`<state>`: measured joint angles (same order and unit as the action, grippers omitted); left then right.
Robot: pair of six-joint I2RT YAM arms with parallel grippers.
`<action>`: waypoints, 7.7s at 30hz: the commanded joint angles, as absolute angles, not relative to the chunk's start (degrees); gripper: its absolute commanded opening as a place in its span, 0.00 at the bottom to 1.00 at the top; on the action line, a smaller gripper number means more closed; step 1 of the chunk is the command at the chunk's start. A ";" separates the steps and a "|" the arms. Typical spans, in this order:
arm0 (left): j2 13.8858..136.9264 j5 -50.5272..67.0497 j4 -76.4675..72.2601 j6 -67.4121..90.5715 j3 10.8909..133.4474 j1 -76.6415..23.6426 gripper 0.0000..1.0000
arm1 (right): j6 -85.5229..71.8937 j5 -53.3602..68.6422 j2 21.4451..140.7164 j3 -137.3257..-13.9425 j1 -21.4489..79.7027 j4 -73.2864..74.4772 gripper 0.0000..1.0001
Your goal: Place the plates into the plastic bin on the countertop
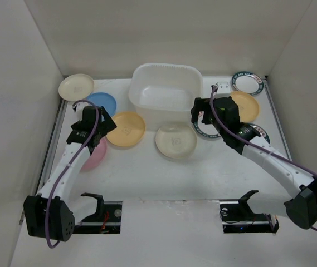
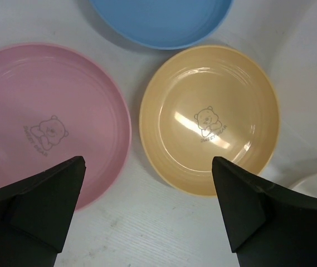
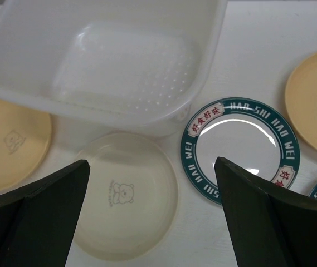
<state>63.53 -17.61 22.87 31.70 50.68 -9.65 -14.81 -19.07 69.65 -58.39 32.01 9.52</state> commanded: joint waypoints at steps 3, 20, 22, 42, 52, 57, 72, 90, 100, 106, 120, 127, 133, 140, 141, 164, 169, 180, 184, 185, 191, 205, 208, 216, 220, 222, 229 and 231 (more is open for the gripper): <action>59.77 -16.61 27.68 39.55 46.59 -9.62 0.96 | -14.59 -13.18 66.62 -57.13 32.47 2.99 1.00; 71.99 -19.24 41.22 29.97 51.06 -18.59 0.60 | -14.94 -10.73 65.13 -53.44 32.65 1.49 1.00; 69.97 -21.26 41.83 30.58 50.72 -18.50 0.60 | -15.20 -10.37 65.04 -53.35 32.65 1.67 1.00; 55.62 -19.79 32.35 45.87 35.78 15.06 0.62 | -15.99 -7.03 64.16 -54.32 35.81 1.23 1.00; 64.77 -15.56 27.69 47.64 34.89 20.35 0.56 | -20.21 -4.49 60.39 -50.19 35.90 -0.97 1.00; 66.44 -15.91 27.34 48.34 33.58 20.70 0.53 | -21.53 -2.90 58.80 -48.96 34.67 -1.32 1.00; 70.22 -10.99 22.41 54.49 28.30 24.12 0.15 | -21.80 -2.90 59.24 -49.66 34.23 -1.41 1.00; 48.17 -13.62 32.69 57.31 45.08 19.74 0.02 | -23.73 0.70 64.60 -54.05 33.44 -0.97 1.00; 63.87 -7.39 19.79 42.03 69.93 2.97 0.03 | -25.49 -0.70 63.90 -54.76 29.23 0.17 1.00; 84.87 2.62 17.66 34.72 89.89 -8.73 0.04 | -26.02 -1.58 59.34 -51.86 26.94 2.64 1.00; 118.46 9.93 17.75 31.11 109.86 -16.30 0.05 | -28.21 -9.66 46.07 -46.58 26.59 12.03 1.00; 129.80 12.39 18.01 30.41 119.69 -16.48 0.07 | -28.74 -13.62 40.35 -45.35 26.41 18.01 1.00; 136.40 13.54 20.12 29.53 125.51 -18.15 0.12 | -30.49 -18.27 38.67 -45.70 25.62 23.19 1.00; 133.43 10.38 19.69 27.16 121.65 -19.03 0.50 | -39.28 -18.73 43.67 -45.88 16.06 33.83 0.99; 132.11 9.68 19.43 26.46 121.03 -19.03 0.54 | -40.59 -17.42 44.55 -45.53 14.30 34.53 0.99; 80.96 -2.55 14.77 26.89 90.02 -9.02 1.00 | -78.40 -6.94 50.09 -24.88 -19.72 23.74 0.93; 76.47 -2.29 14.94 28.38 85.52 -5.06 1.00 | -80.24 -8.00 53.34 -19.43 -23.16 15.66 0.91; 73.48 -1.85 14.68 29.62 81.04 -3.29 1.00 | -79.10 -4.04 66.00 -20.30 -23.25 1.06 0.80; 73.21 -1.76 14.68 29.88 80.86 -3.12 1.00 | -79.10 -3.87 67.76 -20.39 -23.33 -1.49 0.69; 73.21 -1.76 14.68 29.88 80.86 -3.12 1.00 | -79.36 -3.69 68.46 -20.39 -23.51 -1.93 0.64; 73.21 -1.76 14.41 29.97 80.42 -2.68 1.00 | -79.89 -2.99 69.61 -19.69 -23.43 -3.34 0.22; 75.50 -1.76 13.27 31.73 80.51 -2.15 1.00 | -89.81 -3.25 40.55 -29.79 -9.12 29.54 0.00; 76.38 -1.67 12.83 32.17 80.68 -1.89 1.00 | -90.62 -3.78 34.81 -33.73 -6.20 30.75 0.00; 77.35 -1.67 11.34 33.22 78.93 -2.77 1.00 | -70.78 2.37 52.08 -59.73 2.39 24.89 0.00; 75.85 -1.67 11.68 32.79 76.21 -2.68 1.00 | -60.14 4.30 68.69 -72.56 9.52 23.29 0.00; 74.80 -1.67 12.30 32.34 74.45 -2.59 1.00 | -54.43 4.22 76.25 -78.98 12.33 23.90 0.00; 69.97 -1.49 15.29 30.76 65.93 -2.85 1.00 | -43.69 3.60 97.71 -94.91 15.68 26.19 0.00; 67.69 -1.93 15.73 30.67 62.33 -2.94 1.00 | -42.63 3.52 101.67 -97.63 16.12 25.06 0.00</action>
